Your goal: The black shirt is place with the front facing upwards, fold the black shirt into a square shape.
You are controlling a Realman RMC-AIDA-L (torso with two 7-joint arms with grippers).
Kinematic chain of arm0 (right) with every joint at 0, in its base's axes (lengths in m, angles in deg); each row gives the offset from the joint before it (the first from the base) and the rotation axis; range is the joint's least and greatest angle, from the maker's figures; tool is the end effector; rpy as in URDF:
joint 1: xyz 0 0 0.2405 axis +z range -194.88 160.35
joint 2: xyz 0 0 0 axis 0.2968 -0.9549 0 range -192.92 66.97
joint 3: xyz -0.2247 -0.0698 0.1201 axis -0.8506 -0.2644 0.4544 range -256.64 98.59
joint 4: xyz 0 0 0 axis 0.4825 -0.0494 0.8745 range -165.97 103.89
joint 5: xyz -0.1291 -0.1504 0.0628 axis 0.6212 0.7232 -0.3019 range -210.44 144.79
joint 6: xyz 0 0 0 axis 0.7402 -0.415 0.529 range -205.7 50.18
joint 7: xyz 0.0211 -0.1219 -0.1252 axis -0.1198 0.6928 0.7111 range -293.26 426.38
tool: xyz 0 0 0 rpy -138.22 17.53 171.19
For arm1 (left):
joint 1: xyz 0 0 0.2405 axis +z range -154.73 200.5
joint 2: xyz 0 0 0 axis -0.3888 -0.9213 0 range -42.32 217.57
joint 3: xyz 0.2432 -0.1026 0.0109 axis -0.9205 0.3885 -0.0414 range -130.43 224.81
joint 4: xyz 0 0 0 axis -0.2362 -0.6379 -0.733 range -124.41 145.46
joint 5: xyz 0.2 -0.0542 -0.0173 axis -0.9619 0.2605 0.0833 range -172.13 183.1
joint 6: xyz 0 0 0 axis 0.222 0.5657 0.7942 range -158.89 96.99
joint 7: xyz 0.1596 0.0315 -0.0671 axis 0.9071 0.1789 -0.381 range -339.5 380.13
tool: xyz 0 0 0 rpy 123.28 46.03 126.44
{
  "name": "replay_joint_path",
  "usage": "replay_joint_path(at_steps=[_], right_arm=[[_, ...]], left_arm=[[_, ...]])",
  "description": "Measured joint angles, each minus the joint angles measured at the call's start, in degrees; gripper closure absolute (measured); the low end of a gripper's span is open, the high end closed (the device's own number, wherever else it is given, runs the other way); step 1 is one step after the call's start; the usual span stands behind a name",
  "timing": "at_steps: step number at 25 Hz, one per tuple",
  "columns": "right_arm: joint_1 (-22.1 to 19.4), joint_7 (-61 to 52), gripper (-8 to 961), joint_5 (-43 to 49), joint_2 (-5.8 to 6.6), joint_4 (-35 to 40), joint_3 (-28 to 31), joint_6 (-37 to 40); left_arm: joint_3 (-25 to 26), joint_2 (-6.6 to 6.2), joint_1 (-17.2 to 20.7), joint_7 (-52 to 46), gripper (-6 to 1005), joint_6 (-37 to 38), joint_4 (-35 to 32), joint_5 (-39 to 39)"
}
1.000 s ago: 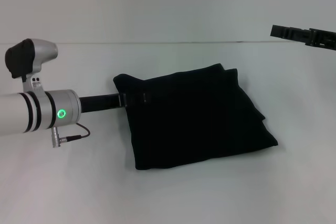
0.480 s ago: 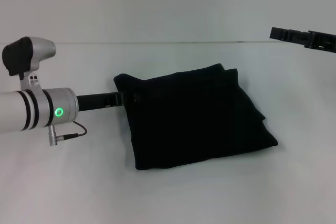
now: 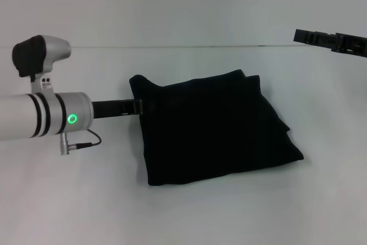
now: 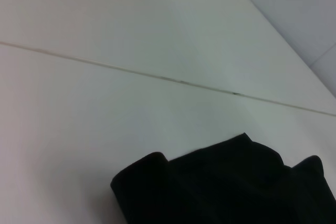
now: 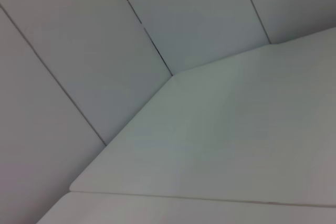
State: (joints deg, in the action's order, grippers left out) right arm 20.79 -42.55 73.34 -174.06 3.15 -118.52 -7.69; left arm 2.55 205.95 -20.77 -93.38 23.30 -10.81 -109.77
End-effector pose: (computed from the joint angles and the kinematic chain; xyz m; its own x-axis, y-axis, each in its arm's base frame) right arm 0.2521 0.4439 0.0430 0.4674 -0.5537 -0.6892 -0.8409 -0.5190 -0.1534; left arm -0.2586 0.4284 -0.0773 0.3890 0.7593 0.5217 0.9174 -0.3710 -0.1441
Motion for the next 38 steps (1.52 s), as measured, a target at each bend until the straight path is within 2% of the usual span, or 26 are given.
replay_joint_path(at_steps=[2,9,17,23,27,28,32,35,37,38], right_arm=[[0.11,0.14,113,0.0,-0.06,0.0,-0.03,-0.01],[0.21,1.18,113,0.0,-0.27,-0.05,0.14,-0.03],[0.27,1.67,112,-0.02,-0.44,-0.1,-0.03,-0.02],[-0.2,1.78,113,0.0,-0.43,-0.09,-0.03,-0.17],[-0.53,3.24,112,0.0,-0.41,-0.23,0.84,-0.66],[-0.9,4.78,112,0.0,-0.29,-0.27,1.29,-0.37],[-1.68,7.59,106,0.01,-0.06,0.45,1.27,3.65],[-2.53,9.15,105,1.15,0.27,1.95,-0.13,10.29],[-3.28,8.95,105,3.63,-0.23,4.76,-0.91,13.64],[-3.97,8.12,105,5.7,-1.11,7.45,-1.07,15.11]], left_arm=[[-0.33,0.0,-0.61,-0.11,1002,-0.12,0.24,-0.05],[-0.48,-0.57,-3.3,-1.14,999,-0.69,0.38,-0.63],[-3.56,-1.2,-5.73,-3.07,971,-3.23,0.34,-0.63],[-2.91,-1.2,-2.97,-3.24,946,-3.21,-2.6,-0.15],[-1.83,-1.32,0.99,-4.32,930,-2.4,-8.65,-0.13],[-1.56,-1.45,2.07,-4.46,879,-1.73,-10.13,-0.12],[1.78,-1.53,5.92,-2.14,675,8.57,-17.26,0.09],[4.78,-0.49,8.02,3.94,597,23.49,-21.94,1.29],[5.2,0.03,8.5,7.35,544,30.16,-22.91,2.02],[5.19,0.25,8.62,9.23,518,33.22,-23.1,2.21]])
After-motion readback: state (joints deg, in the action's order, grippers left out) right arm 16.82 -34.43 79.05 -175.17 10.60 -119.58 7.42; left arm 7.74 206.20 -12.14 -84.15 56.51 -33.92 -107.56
